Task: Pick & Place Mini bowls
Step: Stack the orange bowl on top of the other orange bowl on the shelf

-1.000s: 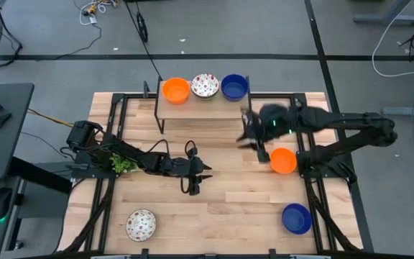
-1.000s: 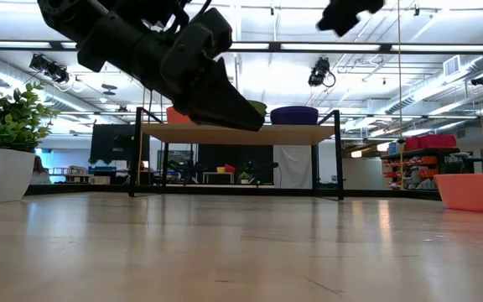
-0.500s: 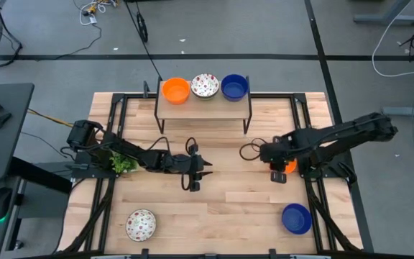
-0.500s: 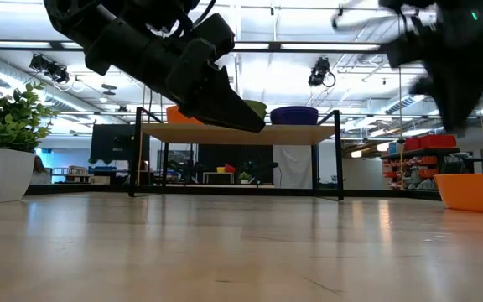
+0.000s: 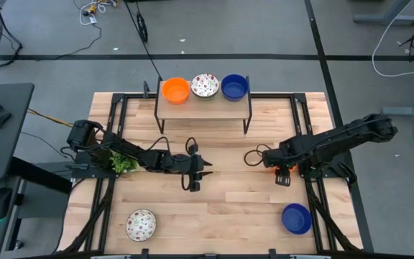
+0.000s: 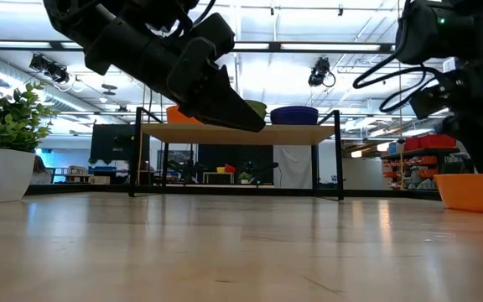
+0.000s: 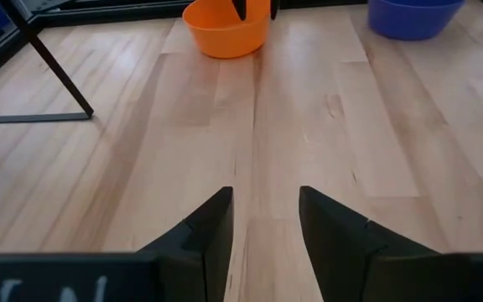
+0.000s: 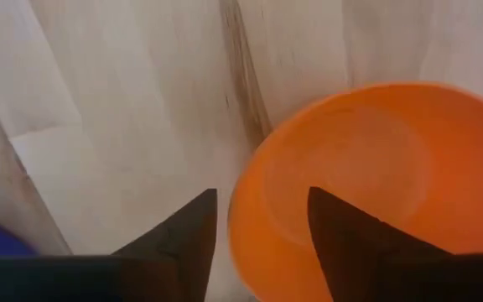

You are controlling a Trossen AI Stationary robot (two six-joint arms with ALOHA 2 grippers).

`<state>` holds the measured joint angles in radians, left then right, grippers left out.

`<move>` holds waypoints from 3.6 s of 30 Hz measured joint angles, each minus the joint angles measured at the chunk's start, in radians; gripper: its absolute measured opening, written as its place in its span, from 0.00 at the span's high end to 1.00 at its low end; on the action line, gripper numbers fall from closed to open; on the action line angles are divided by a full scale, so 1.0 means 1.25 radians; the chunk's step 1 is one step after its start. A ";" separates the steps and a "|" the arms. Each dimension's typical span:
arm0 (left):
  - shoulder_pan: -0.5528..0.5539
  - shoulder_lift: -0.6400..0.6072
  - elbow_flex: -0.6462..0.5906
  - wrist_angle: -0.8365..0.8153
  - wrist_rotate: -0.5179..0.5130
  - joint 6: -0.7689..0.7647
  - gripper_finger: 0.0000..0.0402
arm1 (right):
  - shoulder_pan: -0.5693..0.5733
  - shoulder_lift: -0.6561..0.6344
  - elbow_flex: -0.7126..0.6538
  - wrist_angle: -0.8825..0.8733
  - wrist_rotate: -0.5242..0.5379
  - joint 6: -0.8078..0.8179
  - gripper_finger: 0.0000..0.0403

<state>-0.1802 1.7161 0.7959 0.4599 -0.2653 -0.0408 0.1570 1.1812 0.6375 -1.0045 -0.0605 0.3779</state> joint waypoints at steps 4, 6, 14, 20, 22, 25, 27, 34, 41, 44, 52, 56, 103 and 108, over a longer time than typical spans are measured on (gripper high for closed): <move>0.000 0.000 0.000 0.000 0.000 0.000 0.65 | 0.000 0.002 -0.014 0.039 0.000 -0.016 0.67; 0.000 0.000 0.000 0.000 0.000 0.000 0.65 | 0.000 0.005 -0.014 0.043 -0.001 -0.018 0.75; 0.000 0.000 0.000 0.000 0.000 0.000 0.65 | 0.002 0.005 -0.013 0.119 -0.028 -0.063 0.98; 0.000 0.000 0.000 0.029 0.016 0.004 0.65 | 0.042 0.011 -0.013 0.307 -0.041 -0.200 0.98; 0.000 0.000 0.000 0.066 0.062 0.028 0.65 | 0.064 0.020 -0.010 0.381 -0.049 -0.284 0.99; -0.005 0.000 0.001 0.129 0.127 0.066 0.65 | 0.089 0.054 0.017 0.423 -0.054 -0.386 0.99; -0.007 0.000 0.011 0.151 0.160 0.085 0.65 | 0.098 0.087 0.048 0.441 -0.053 -0.442 0.99; -0.007 0.021 0.128 -0.014 0.249 0.162 0.58 | 0.092 0.235 0.184 0.421 -0.036 -0.586 1.00; 0.009 0.105 0.245 -0.222 0.230 0.189 0.41 | 0.092 0.284 0.265 0.397 0.000 -0.657 1.00; 0.010 0.131 0.260 -0.224 0.221 0.221 0.40 | 0.092 0.280 0.266 0.399 0.000 -0.667 1.00; 0.009 0.148 0.265 -0.240 0.225 0.228 0.56 | 0.092 0.280 0.266 0.402 0.003 -0.666 1.00; 0.009 0.148 0.265 -0.235 0.234 0.225 0.66 | 0.092 0.280 0.266 0.403 0.003 -0.665 1.00; -0.026 0.127 0.264 -0.336 0.085 0.142 0.99 | 0.106 0.266 0.264 0.573 -0.003 -0.602 0.72; -0.039 0.043 0.264 -0.471 -0.008 0.086 0.98 | 0.140 0.240 0.199 0.568 -0.006 -0.553 0.71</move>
<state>-0.2289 1.7697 1.1255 -0.1285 -0.2752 0.0667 0.3325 1.4808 0.8867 -0.2946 -0.0684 -0.3132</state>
